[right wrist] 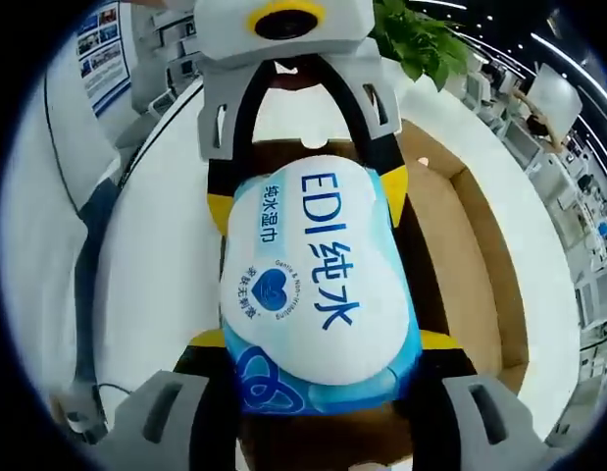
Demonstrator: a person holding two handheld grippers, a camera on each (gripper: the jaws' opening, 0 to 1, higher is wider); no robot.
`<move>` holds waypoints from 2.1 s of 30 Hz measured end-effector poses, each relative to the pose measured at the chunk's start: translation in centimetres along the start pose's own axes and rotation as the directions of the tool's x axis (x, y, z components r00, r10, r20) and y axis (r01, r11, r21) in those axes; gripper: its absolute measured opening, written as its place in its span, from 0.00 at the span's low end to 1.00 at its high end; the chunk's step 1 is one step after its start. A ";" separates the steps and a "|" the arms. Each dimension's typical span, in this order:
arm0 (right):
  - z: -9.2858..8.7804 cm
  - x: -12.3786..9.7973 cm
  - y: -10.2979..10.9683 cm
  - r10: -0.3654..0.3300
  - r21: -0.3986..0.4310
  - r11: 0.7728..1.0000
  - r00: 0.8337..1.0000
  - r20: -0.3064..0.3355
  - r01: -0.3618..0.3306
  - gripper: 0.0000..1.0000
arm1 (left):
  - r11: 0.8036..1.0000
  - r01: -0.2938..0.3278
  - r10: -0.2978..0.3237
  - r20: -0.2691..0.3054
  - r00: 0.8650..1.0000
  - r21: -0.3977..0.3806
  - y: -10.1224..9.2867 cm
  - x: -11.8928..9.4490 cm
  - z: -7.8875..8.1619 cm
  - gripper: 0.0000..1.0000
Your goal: Operate the shoe box by opening the lid, removing the specified soft item, and placing it in the target area until the item is outside and the box remains undamaged.
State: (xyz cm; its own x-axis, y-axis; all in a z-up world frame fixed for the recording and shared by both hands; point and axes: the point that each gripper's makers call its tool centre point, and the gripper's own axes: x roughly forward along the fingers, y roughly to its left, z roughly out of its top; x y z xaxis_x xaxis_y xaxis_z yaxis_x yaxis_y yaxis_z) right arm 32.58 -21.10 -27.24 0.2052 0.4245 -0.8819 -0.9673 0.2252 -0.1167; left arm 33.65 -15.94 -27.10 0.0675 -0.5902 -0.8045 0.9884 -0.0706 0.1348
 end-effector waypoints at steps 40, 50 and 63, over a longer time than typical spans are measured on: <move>-2.5 -10.7 11.6 -0.133 0.062 0.989 0.990 -0.051 0.136 0.68 | 0.988 -0.002 -0.005 0.045 0.999 0.152 -11.8 -4.0 9.2 0.73; -7.8 -12.3 14.2 -0.107 0.066 0.992 0.993 -0.050 0.110 0.67 | 0.991 0.014 -0.019 0.033 0.999 0.134 -15.3 -0.5 12.8 0.73; -10.1 -11.4 14.5 -0.072 0.039 0.997 0.997 -0.029 0.073 0.67 | 0.996 0.006 -0.006 -0.002 1.000 0.091 -16.2 1.7 13.0 0.73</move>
State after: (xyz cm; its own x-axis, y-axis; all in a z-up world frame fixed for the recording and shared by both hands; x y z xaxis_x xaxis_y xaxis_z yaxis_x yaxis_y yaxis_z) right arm 14.72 -31.47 -23.51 0.2695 0.3819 -0.8840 -0.9434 0.2892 -0.1627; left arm 16.03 -26.25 -23.18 0.0619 -0.5881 -0.8064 0.9723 -0.1470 0.1818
